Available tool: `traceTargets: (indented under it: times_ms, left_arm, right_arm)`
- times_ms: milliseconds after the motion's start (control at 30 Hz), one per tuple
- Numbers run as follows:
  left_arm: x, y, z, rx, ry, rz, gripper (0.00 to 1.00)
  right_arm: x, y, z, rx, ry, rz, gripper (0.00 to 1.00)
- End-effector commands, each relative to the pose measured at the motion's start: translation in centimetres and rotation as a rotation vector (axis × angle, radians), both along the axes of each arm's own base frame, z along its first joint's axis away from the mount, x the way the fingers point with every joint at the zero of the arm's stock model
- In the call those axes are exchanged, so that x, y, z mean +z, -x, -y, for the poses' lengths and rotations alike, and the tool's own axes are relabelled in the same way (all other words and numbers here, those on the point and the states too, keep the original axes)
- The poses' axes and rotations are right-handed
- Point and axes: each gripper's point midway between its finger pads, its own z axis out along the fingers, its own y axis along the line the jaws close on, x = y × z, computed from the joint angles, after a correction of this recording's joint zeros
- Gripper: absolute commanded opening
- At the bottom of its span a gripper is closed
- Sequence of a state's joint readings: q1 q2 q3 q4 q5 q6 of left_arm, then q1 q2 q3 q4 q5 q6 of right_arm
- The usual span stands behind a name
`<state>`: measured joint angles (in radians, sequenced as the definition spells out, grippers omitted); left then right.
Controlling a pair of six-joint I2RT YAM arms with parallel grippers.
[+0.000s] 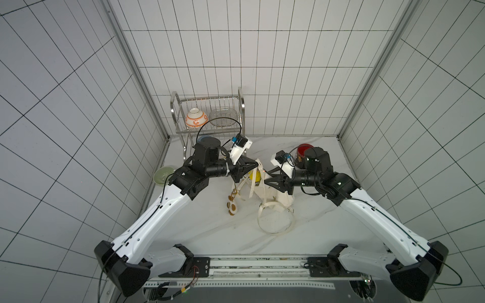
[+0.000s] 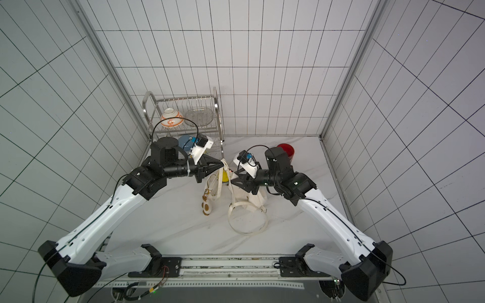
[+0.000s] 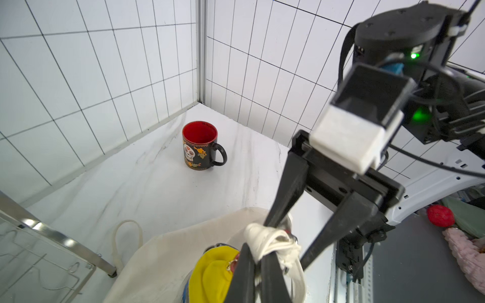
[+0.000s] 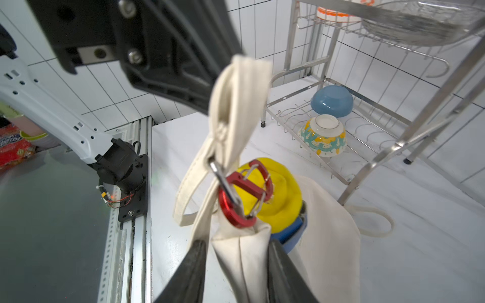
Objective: Remove the decoration from the bag
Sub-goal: Pick up the bag from the center of the board.
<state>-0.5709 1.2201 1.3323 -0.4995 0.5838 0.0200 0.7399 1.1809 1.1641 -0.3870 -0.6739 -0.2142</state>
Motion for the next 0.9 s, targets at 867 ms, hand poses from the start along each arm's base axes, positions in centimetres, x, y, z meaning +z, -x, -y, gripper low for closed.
traceTargets:
  times_ms: [867]
  left_arm:
    - [-0.9,1.2,-2.0,0.080,0.014,-0.103,0.00]
  right_arm:
    - [0.7,-1.9,-6.9,-0.208,-0.448,-0.064,0.22]
